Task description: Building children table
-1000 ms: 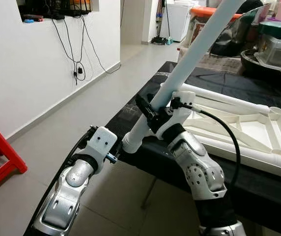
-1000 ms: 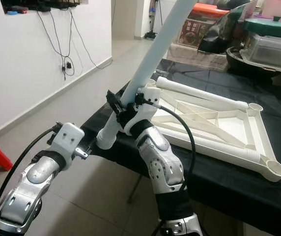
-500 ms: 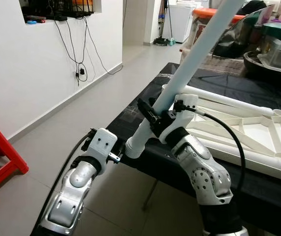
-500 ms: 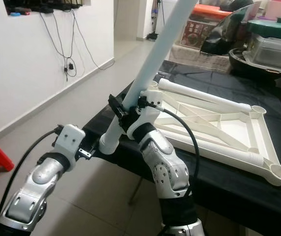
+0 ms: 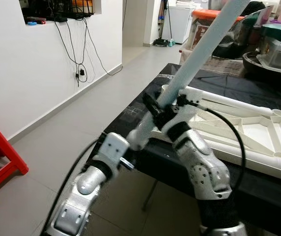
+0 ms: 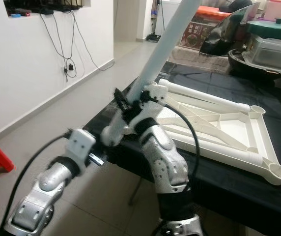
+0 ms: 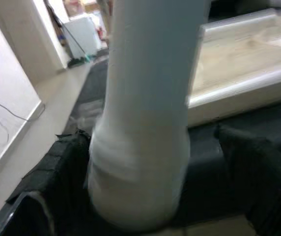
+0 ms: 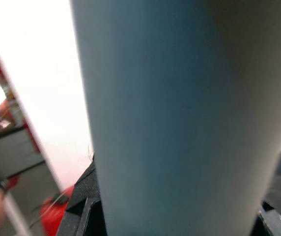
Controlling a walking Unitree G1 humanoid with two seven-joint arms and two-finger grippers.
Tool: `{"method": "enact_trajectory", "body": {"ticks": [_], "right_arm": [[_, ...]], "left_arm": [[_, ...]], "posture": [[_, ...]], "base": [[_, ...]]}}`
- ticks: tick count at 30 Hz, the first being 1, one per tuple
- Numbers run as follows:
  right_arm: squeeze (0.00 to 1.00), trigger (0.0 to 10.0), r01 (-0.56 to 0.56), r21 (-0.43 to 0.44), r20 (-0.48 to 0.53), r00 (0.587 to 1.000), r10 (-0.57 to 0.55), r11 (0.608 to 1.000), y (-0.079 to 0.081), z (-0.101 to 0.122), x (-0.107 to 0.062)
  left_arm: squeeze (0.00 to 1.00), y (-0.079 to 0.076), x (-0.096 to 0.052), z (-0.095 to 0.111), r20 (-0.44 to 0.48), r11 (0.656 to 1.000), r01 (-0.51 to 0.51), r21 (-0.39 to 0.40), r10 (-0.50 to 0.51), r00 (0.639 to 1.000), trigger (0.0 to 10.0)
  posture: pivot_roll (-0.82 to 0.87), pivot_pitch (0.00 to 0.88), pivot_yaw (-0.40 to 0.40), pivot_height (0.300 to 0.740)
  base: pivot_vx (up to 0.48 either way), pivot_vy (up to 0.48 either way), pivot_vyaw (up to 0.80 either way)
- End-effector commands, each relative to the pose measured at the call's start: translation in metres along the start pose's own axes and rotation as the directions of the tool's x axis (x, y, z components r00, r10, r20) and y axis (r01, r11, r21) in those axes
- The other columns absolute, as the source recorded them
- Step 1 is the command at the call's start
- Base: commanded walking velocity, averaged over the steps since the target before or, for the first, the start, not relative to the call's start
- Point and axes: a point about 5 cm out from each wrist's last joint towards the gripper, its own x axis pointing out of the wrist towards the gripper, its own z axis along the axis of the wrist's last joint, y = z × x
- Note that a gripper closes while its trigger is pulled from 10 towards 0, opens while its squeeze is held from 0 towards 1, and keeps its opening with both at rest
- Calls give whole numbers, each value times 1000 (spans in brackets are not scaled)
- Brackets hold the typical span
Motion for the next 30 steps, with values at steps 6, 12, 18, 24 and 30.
{"method": "enact_trajectory", "body": {"ticks": [6,12,18,24,30], "right_arm": [[0,10000,-93,36,-7,996,93,995,14,0,-2],[0,10000,-129,39,-27,991,131,991,18,-4,-7],[0,10000,-142,31,-28,989,143,989,18,-3,-8],[0,10000,-157,28,-31,987,158,987,21,-3,-8],[0,10000,-163,17,-27,986,164,986,22,-1,-7]], "left_arm": [[0,-2,-1,-5,-14,999,30,15,-30,999,10000],[0,2,-2,-10,-34,1000,20,23,-19,999,10000],[0,0,-3,-18,-77,1000,20,10,-19,997,10000],[0,-3,-3,-23,-99,1000,18,2,-18,995,0],[0,-3,-3,-27,-118,1000,7,-8,-8,993,0]], "posture": [[176,0,-57,740],[173,0,-57,740],[172,0,-51,740],[169,0,-53,740],[166,0,-53,740]], "base": [[0,0,0],[0,0,0],[0,0,0],[0,0,0],[0,0,0]]}}
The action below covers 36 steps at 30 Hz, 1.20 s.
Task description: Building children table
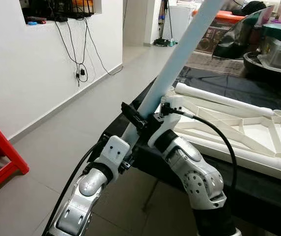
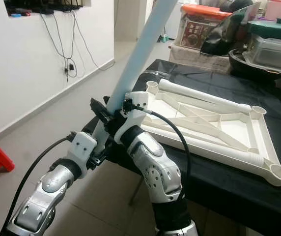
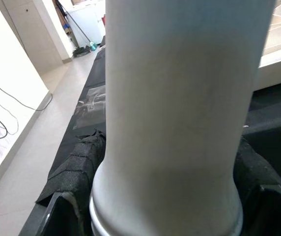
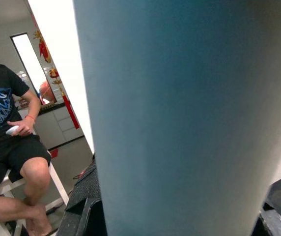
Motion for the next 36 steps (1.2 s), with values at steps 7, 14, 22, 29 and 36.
{"method": "enact_trajectory", "body": {"ticks": [7,14,22,29,36], "right_arm": [[0,10000,-33,-62,40,999,36,998,6,9,1],[0,10000,-52,-74,16,998,53,996,-6,10,0],[0,10000,-213,4,-85,973,213,977,-13,8,-3],[0,10000,-388,106,-167,901,401,915,-4,4,-13],[0,10000,-464,164,-238,838,491,871,3,-8,-25]], "left_arm": [[0,-7,-2,-17,-80,1000,24,-15,-25,996,0],[0,-16,-20,-15,-66,980,155,-126,-164,984,10000],[0,-24,-45,-13,-36,908,346,-234,-364,931,10000],[0,-22,-58,-17,-44,867,421,-265,-447,893,10000],[0,-21,-62,-14,-38,844,449,-293,-480,877,10000]], "posture": [[165,0,-54,740],[173,0,-54,740],[173,0,-55,740],[173,0,-56,740],[169,0,-55,740]], "base": [[0,0,0],[0,0,0],[0,0,0],[0,0,0],[0,0,0]]}}
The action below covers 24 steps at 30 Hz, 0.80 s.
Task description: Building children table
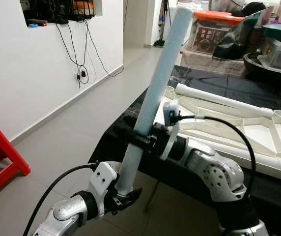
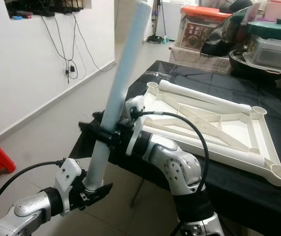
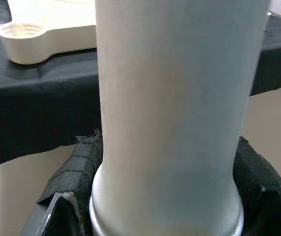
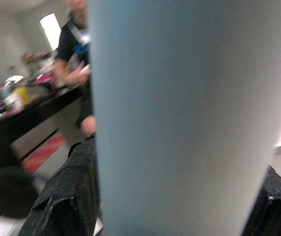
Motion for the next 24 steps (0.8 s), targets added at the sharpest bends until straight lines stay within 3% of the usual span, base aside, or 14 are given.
{"method": "enact_trajectory", "body": {"ticks": [1,20,21,24], "right_arm": [[0,10000,-42,17,-19,999,43,999,6,-4,3],[0,10000,-52,7,-68,996,52,999,7,-11,-2],[0,4902,-60,-3,-79,995,60,998,8,-12,-2],[0,4902,-62,-6,-82,995,61,998,8,-12,-2]], "left_arm": [[0,-8,1,4,13,998,58,-1,-58,998,10000],[0,-24,0,-3,8,992,104,-73,-104,995,10000],[0,-26,-1,-4,5,990,108,-87,-108,994,10000],[0,-27,-2,-5,3,989,113,-92,-114,994,10000]], "posture": [[169,0,-55,740],[166,0,-53,740],[165,0,-51,740],[166,0,-51,740]], "base": [[0,0,0],[0,0,0],[0,0,0],[0,0,0]]}}
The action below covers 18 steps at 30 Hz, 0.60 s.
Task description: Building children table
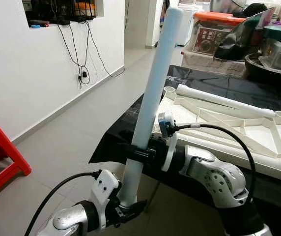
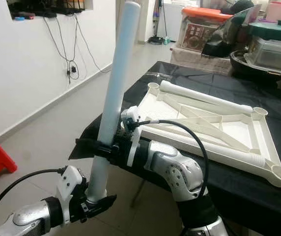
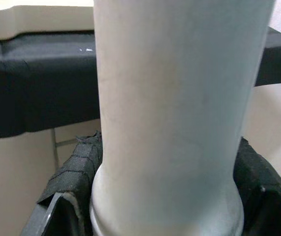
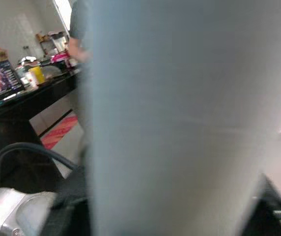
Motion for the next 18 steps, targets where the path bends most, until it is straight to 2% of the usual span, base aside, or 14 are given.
{"method": "enact_trajectory", "body": {"ticks": [1,14,15,18], "right_arm": [[0,0,-17,-11,-11,1000,17,1000,4,-2,3],[0,0,-38,7,-17,999,38,999,7,-4,1],[0,9804,-38,4,-23,999,38,999,7,-5,2],[0,10000,-37,-1,-27,999,37,999,8,-6,2]], "left_arm": [[0,-10,3,4,11,998,63,10,-64,998,10000],[0,-6,2,4,3,999,46,2,-46,999,10000],[0,-7,2,4,3,999,48,2,-48,999,10000],[0,-9,4,5,5,998,55,1,-55,998,10000]], "posture": [[166,0,-49,740],[167,0,-51,740],[167,0,-51,740],[167,0,-53,740]], "base": [[0,0,0],[0,0,0],[0,0,0],[0,0,0]]}}
